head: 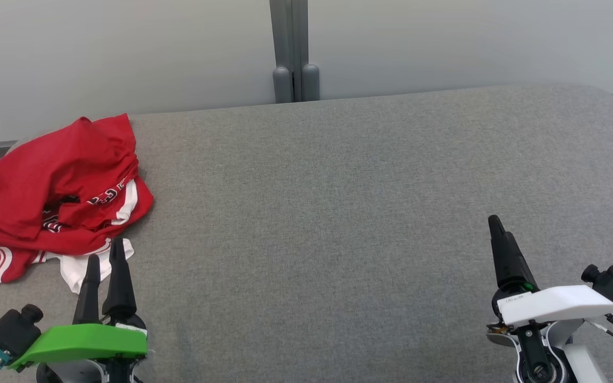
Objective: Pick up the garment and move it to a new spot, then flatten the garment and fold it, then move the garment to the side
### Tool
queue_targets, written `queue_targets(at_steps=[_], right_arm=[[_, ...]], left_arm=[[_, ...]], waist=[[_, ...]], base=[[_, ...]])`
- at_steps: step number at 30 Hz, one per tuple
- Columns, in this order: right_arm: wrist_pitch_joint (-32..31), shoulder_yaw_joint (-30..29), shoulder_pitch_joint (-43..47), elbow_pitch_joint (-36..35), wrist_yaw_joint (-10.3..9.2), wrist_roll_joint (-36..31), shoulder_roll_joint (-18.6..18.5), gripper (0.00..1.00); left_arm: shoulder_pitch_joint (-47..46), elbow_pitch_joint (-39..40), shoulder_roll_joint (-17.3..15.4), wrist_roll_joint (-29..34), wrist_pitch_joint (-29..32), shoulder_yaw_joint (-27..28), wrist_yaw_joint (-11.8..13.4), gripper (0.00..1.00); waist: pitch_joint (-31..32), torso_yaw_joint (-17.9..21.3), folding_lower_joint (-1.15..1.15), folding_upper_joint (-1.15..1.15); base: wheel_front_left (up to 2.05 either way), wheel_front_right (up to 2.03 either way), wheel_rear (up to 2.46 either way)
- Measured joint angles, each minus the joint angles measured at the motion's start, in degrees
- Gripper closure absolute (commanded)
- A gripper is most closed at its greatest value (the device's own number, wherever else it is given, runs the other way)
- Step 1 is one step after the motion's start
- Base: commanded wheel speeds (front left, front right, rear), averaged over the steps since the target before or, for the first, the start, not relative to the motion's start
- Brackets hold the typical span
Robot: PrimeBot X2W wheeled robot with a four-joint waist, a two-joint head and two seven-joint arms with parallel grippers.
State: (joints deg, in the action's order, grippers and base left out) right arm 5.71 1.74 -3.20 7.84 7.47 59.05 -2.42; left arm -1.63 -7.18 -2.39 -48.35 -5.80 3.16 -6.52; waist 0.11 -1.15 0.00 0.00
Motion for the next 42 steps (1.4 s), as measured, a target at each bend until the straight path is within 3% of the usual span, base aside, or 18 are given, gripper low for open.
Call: queue_targets(at_steps=[24,42], right_arm=[[3.7,2.6,0.3,-1.6,0.01,-16.9,-0.1,0.00],[6.0,3.4,0.3,-1.6,0.01,-28.5,-0.2,0.00]], left_arm=[[1.2,0.6,-0.1,19.8,-3.7,-2.3,1.2,0.00],[1.8,-0.2,-0.2,29.4,-6.0,-3.2,1.8,0.00]], waist=[[-0.1,-0.5,0.00,0.00],[-0.1,-0.8,0.00,0.00]], base=[[0.00,0.00,0.00],[0.00,0.00,0.00]])
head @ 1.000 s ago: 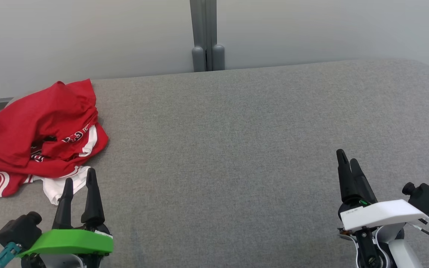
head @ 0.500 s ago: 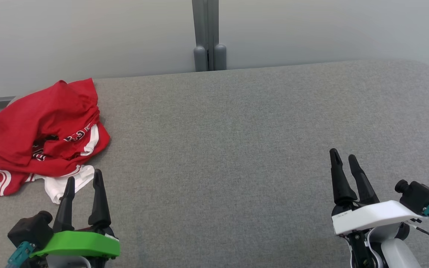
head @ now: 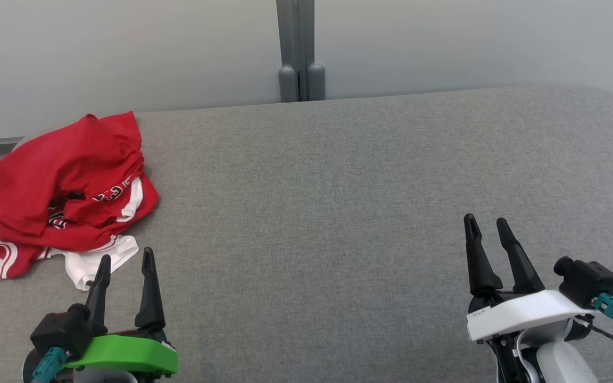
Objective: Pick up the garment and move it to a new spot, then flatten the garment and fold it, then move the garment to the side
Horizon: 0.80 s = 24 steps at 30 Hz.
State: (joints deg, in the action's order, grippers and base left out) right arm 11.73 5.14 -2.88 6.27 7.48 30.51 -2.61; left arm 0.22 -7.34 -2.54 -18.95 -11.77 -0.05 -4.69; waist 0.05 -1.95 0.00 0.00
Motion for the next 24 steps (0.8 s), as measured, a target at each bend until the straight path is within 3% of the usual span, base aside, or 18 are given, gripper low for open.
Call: queue_targets(at_steps=[24], right_arm=[[2.6,-1.1,0.3,2.8,0.01,-12.5,-0.1,0.00]], left_arm=[[0.3,-2.6,-0.1,10.0,-2.5,-0.2,0.6,0.00]], waist=[[0.4,-0.4,0.00,0.00]], base=[[0.00,0.00,0.00]])
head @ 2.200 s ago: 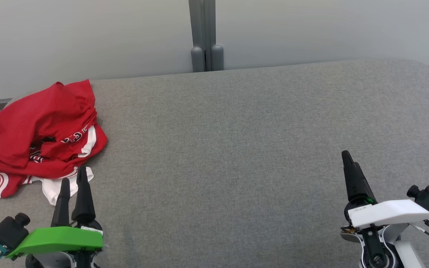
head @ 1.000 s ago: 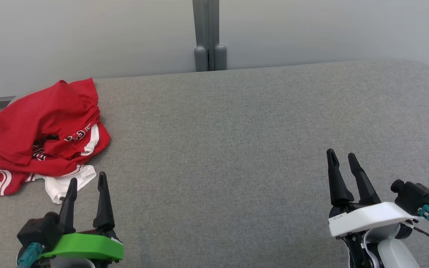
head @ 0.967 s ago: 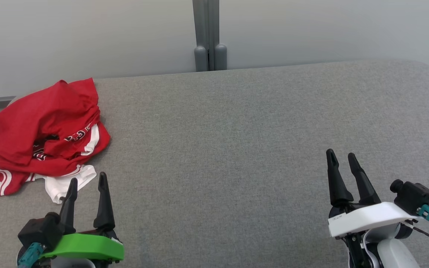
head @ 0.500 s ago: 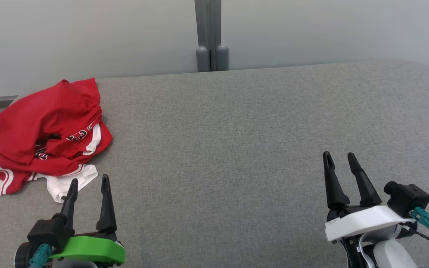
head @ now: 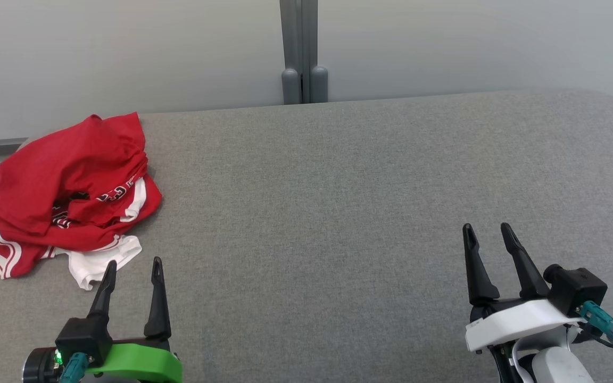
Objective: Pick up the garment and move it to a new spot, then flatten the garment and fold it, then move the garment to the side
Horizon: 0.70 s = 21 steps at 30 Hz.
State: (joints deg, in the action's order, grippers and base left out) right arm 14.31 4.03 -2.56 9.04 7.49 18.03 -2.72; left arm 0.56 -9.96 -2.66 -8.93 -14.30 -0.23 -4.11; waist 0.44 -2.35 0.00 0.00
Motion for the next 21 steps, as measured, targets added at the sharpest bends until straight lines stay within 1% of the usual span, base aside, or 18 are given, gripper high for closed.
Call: queue_targets(at_steps=[7,21], right_arm=[[0.7,0.3,0.0,1.4,0.00,-2.6,0.0,0.00],[0.6,-1.4,-0.2,4.4,0.00,-2.6,0.0,0.00]], left_arm=[[0.0,-0.6,-0.1,2.8,-0.8,0.2,0.1,0.00],[0.0,-2.9,-0.7,1.4,0.2,0.5,0.2,0.00]], waist=[[0.4,-0.1,0.00,0.00],[1.0,0.0,0.00,0.00]], base=[[0.00,0.00,0.00],[0.00,0.00,0.00]])
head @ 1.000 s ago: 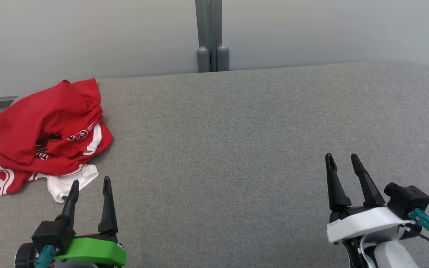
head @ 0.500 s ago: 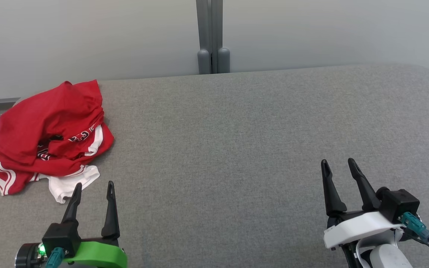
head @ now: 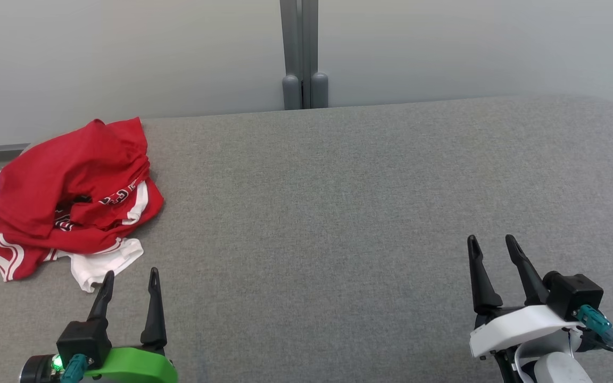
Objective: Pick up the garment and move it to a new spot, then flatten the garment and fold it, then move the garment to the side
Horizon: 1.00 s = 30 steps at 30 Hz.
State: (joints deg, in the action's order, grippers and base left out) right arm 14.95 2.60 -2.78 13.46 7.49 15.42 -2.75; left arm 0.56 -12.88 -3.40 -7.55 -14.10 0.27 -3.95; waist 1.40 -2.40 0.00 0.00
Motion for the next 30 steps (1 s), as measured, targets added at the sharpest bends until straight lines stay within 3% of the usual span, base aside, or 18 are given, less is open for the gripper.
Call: queue_targets(at_steps=[30], right_arm=[[-2.1,-1.1,-0.2,0.5,0.00,0.6,0.0,0.00]], left_arm=[[0.1,0.9,-1.4,-2.6,2.7,-1.0,0.2,0.00]], waist=[[-0.2,-0.3,0.00,0.00]], base=[[0.00,0.00,0.00]])
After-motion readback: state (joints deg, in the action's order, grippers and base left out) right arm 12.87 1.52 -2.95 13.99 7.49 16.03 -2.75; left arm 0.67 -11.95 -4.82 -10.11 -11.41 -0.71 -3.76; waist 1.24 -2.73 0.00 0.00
